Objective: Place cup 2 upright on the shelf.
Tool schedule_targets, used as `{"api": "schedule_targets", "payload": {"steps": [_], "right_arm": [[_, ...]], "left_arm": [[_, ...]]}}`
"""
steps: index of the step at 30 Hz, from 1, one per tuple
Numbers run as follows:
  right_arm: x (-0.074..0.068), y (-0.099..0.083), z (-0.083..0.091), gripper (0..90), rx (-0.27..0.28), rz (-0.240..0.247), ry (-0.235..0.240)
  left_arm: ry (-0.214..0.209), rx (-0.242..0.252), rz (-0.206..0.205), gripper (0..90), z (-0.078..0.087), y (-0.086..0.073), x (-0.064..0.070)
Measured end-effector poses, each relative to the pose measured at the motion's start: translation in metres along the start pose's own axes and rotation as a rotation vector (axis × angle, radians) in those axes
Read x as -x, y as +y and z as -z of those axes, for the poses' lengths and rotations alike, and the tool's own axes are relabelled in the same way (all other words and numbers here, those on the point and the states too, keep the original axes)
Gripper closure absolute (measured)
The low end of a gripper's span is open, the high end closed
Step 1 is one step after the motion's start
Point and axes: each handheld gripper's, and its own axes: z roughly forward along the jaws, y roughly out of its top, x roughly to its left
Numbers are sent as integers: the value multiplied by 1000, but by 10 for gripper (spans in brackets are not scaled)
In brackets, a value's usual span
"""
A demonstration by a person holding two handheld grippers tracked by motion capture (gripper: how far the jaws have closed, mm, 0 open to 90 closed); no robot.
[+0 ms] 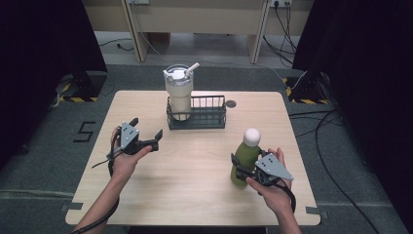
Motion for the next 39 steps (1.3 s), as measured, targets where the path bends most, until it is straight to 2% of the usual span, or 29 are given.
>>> {"api": "schedule_targets", "payload": {"steps": [12,39], "right_arm": [[9,21,-11,231,45,5,-21],[22,52,-53,231,79,-11,-37]], "left_arm": [[6,-4,6,0,1,-2,-2],[14,-7,17,0,2,-4,-5]]}}
